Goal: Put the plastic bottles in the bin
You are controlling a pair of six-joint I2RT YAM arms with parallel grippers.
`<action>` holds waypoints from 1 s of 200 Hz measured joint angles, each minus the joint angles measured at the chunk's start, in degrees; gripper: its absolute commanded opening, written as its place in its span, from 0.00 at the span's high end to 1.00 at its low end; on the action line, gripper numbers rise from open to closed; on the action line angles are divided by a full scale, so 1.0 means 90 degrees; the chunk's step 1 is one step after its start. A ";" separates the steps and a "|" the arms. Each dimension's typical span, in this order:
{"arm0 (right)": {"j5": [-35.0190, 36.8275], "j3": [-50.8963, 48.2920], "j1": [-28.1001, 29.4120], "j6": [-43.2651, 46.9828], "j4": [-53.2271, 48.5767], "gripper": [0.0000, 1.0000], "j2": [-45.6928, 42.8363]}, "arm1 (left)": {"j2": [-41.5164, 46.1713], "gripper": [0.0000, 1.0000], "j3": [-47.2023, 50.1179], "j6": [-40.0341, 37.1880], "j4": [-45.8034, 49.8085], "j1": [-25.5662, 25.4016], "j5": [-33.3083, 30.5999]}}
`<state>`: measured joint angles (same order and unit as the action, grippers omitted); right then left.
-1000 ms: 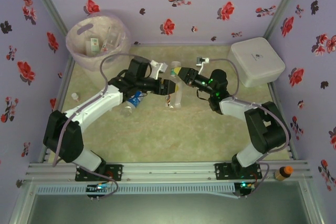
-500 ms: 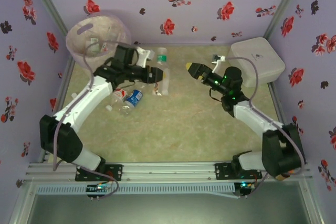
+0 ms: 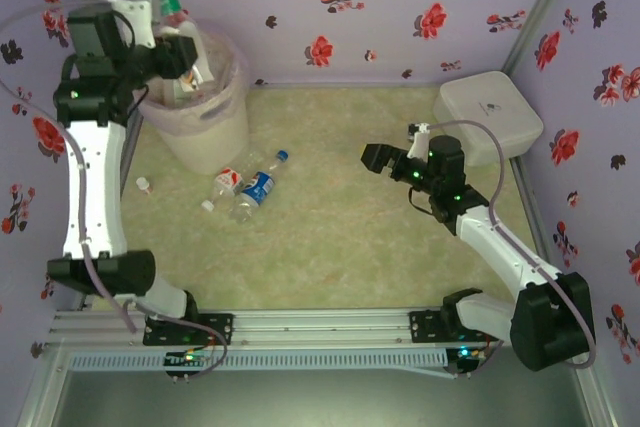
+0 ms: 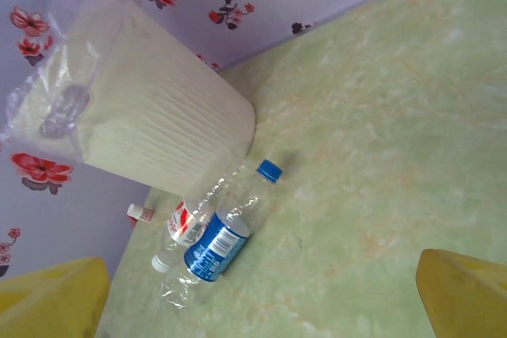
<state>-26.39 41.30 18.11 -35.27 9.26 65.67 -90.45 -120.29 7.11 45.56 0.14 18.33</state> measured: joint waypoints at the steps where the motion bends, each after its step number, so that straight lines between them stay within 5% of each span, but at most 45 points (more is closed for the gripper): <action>1: 0.0002 -0.0002 0.0000 0.0005 -0.0012 0.01 0.0000 | -0.0056 0.96 -0.0083 -0.0005 0.0027 0.0017 -0.0017; 71: 0.0449 -0.0092 0.0000 0.0228 -0.0777 0.00 -0.0699 | -0.3458 1.00 -0.3699 -0.0857 0.2115 0.0182 -0.1644; 121: 0.0658 -0.0100 0.0000 0.0423 -0.1219 0.01 -0.0916 | -0.3796 1.00 -0.3208 -0.1416 0.2790 0.0182 -0.2062; 144: 0.0656 -0.0102 0.0000 0.0423 -0.1256 0.00 -0.0896 | -0.3793 0.34 -0.2994 -0.1501 0.2815 0.0185 -0.2064; 153: 0.0656 -0.0102 0.0000 0.0420 -0.1253 0.00 -0.0869 | -0.3784 0.16 -0.2994 -0.1503 0.2803 0.0185 -0.2028; 173: 0.0663 -0.0109 0.0000 0.0420 -0.1256 0.00 -0.0806 | -0.3774 0.01 -0.2990 -0.1489 0.2805 0.0182 -0.1960; 200: 0.0831 -0.0119 0.0000 0.0415 -0.1268 0.00 -0.0794 | -0.3750 0.00 -0.2970 -0.1474 0.2805 0.0199 -0.1914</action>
<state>-18.92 40.23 18.11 -31.53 -2.15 58.52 -124.20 -147.02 -6.15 70.81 1.93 1.10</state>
